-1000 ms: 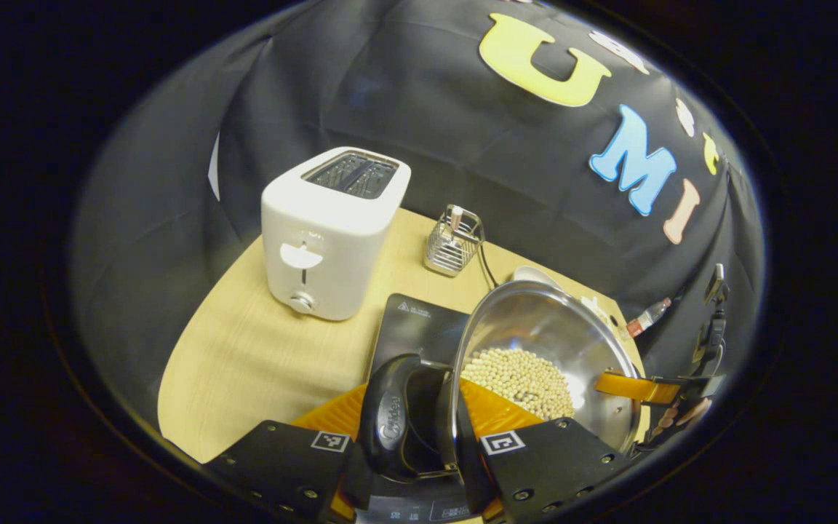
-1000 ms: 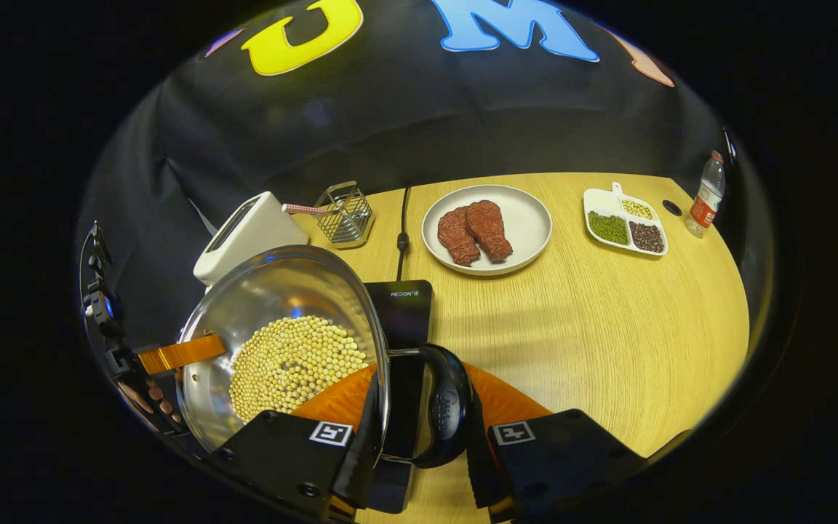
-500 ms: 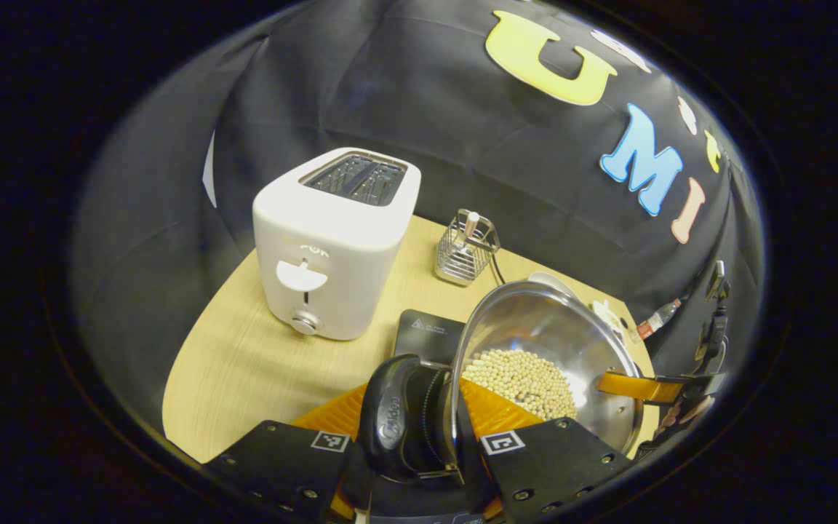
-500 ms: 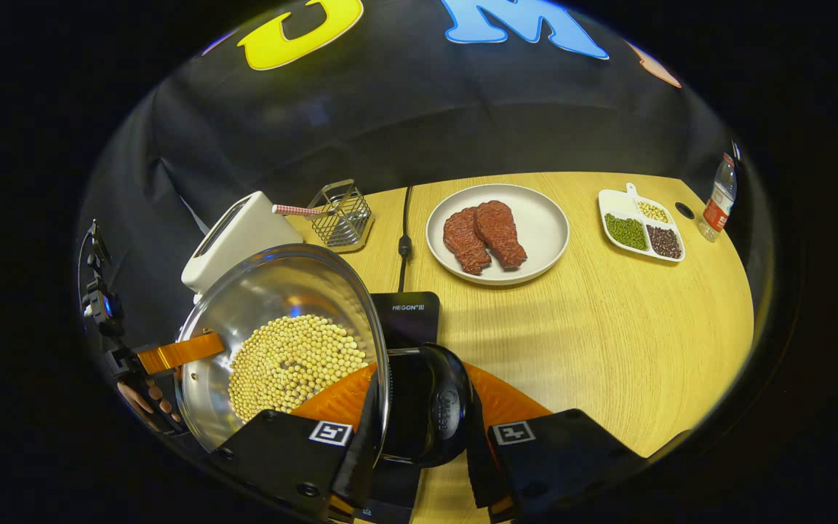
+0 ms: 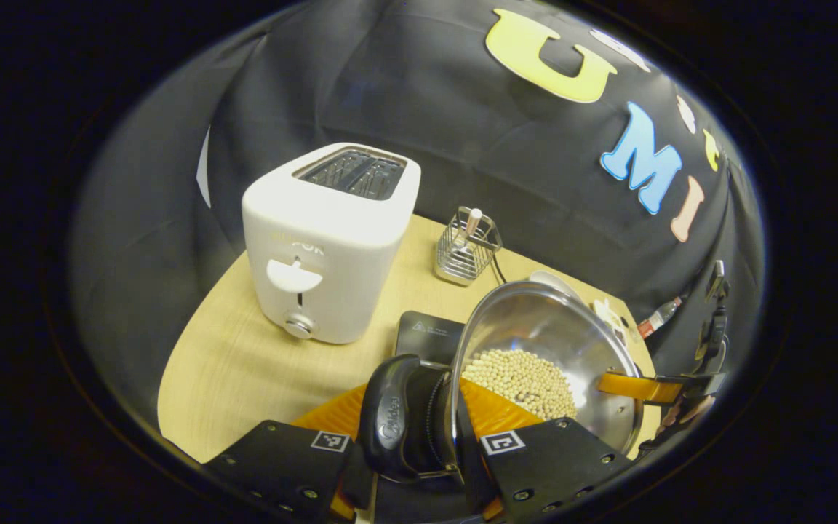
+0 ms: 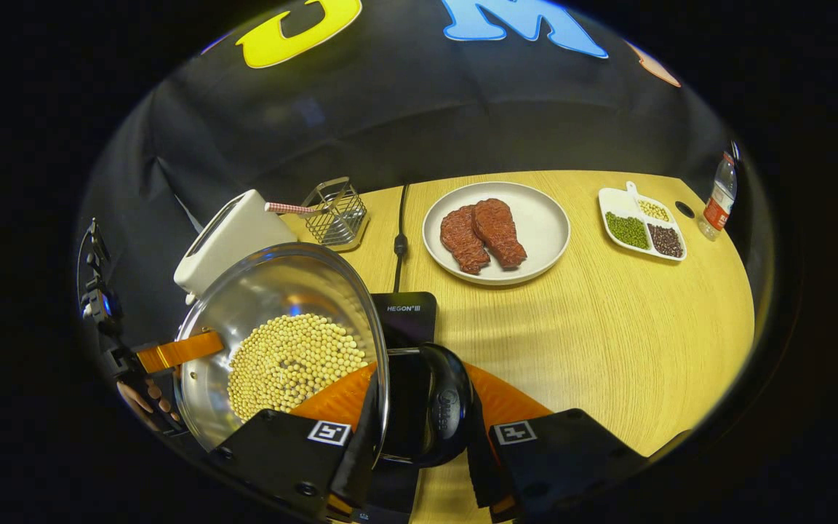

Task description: First push the handle of the pot to place it horizontally, then grasp the pot with both hands and set it on the induction cooktop.

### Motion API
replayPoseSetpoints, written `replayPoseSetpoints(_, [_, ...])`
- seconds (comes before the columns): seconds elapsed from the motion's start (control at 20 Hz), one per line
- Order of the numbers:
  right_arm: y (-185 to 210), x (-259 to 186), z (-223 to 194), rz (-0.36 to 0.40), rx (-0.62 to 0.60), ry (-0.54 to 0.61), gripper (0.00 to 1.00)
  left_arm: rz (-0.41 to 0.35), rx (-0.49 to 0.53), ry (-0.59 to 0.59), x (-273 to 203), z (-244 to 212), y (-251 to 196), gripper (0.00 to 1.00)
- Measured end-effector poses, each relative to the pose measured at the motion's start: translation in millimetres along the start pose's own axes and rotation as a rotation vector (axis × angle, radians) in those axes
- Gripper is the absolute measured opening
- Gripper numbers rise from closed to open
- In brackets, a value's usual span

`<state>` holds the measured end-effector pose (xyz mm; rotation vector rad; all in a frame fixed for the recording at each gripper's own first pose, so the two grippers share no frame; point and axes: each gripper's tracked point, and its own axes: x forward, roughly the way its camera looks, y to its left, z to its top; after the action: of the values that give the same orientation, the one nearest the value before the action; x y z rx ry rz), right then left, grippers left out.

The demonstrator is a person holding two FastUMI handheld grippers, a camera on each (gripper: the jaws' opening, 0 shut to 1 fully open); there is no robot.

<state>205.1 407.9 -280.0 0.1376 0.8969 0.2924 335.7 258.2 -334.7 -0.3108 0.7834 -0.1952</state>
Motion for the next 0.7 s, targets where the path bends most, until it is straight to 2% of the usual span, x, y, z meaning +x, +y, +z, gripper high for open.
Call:
replayPoseSetpoints(0.2, [-2,7,-6,-0.005,0.004,0.01,0.54,0.002,0.01,-0.002,6,-3,0,0.5])
replayPoseSetpoints(0.25, [-1,7,-6,-0.007,-0.007,0.006,0.55,0.005,0.006,0.008,7,-9,5,0.46])
replayPoseSetpoints(0.3, [0,10,-1,-0.009,-0.02,-0.023,0.57,0.001,-0.008,0.002,10,-10,7,0.47])
replayPoseSetpoints(0.4, [2,10,-3,-0.004,-0.056,-0.025,0.58,-0.002,-0.017,-0.019,8,-8,6,0.56])
replayPoseSetpoints(0.5, [4,11,-8,0.009,-0.081,-0.012,0.66,0.015,0.032,0.003,9,-18,9,0.51])
replayPoseSetpoints(0.55, [5,10,-11,0.009,-0.091,0.002,0.62,0.024,0.061,0.0,10,-17,9,0.57])
replayPoseSetpoints(0.65, [0,7,-11,-0.009,-0.119,-0.003,0.77,0.03,0.089,0.03,11,-21,7,0.63])
replayPoseSetpoints(0.7, [-2,3,-11,-0.018,-0.122,-0.004,0.9,0.051,0.104,0.04,11,-21,10,0.7])
